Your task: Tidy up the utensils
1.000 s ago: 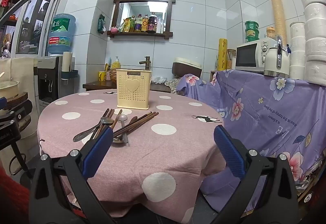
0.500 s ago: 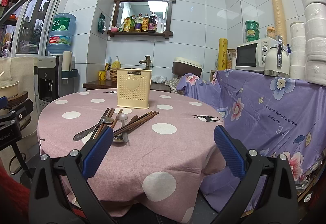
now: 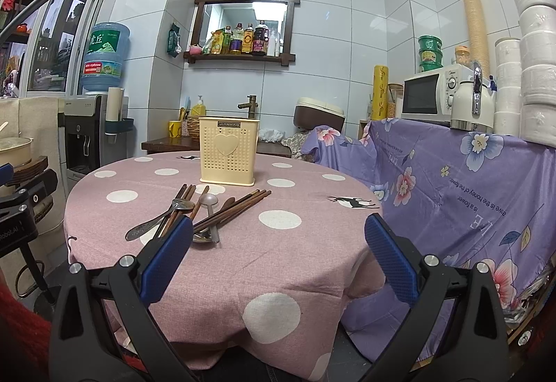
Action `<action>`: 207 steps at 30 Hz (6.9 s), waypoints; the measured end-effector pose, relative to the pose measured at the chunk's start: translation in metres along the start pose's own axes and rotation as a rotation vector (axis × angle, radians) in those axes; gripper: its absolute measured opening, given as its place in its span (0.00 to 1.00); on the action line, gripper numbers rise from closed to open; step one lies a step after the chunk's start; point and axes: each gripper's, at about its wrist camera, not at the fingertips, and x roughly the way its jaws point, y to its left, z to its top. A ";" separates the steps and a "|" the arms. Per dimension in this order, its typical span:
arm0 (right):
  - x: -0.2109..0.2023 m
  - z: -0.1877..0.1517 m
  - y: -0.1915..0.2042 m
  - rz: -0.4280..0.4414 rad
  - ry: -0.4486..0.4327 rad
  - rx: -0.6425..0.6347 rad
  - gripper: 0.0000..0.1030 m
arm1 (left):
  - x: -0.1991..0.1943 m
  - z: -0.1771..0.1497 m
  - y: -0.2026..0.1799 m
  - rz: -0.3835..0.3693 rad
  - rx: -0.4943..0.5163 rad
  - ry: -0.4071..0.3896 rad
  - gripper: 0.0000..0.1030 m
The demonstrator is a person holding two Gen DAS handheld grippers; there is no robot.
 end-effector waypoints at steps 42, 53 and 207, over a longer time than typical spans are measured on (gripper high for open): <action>0.002 -0.001 -0.001 0.001 0.006 -0.001 0.95 | -0.002 0.001 -0.003 0.000 0.007 0.002 0.95; 0.004 -0.003 -0.002 -0.002 0.014 0.000 0.95 | 0.000 -0.001 -0.003 -0.002 0.008 0.009 0.95; 0.416 0.036 0.011 0.026 0.906 0.206 0.16 | 0.341 0.024 0.003 -0.144 -0.010 1.007 0.49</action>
